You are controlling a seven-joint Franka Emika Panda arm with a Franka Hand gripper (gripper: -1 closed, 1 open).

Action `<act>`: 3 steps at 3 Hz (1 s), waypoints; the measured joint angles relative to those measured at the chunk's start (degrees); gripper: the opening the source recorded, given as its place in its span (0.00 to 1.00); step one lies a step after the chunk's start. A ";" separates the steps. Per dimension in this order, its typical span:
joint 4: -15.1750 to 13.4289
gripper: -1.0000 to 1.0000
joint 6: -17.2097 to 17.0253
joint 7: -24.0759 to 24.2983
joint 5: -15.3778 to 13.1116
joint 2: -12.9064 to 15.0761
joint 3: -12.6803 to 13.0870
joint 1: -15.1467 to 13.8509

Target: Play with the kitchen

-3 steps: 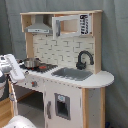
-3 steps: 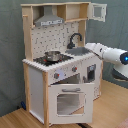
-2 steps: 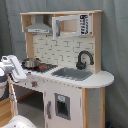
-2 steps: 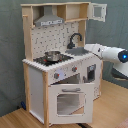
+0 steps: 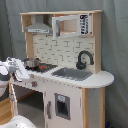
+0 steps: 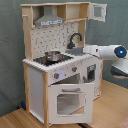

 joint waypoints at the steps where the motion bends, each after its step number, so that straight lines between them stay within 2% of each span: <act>1: 0.99 1.00 -2.95 -5.38 1.60 3.07 -1.30 0.21; 3: 4.36 1.00 -9.99 -10.97 5.78 8.80 -1.27 1.34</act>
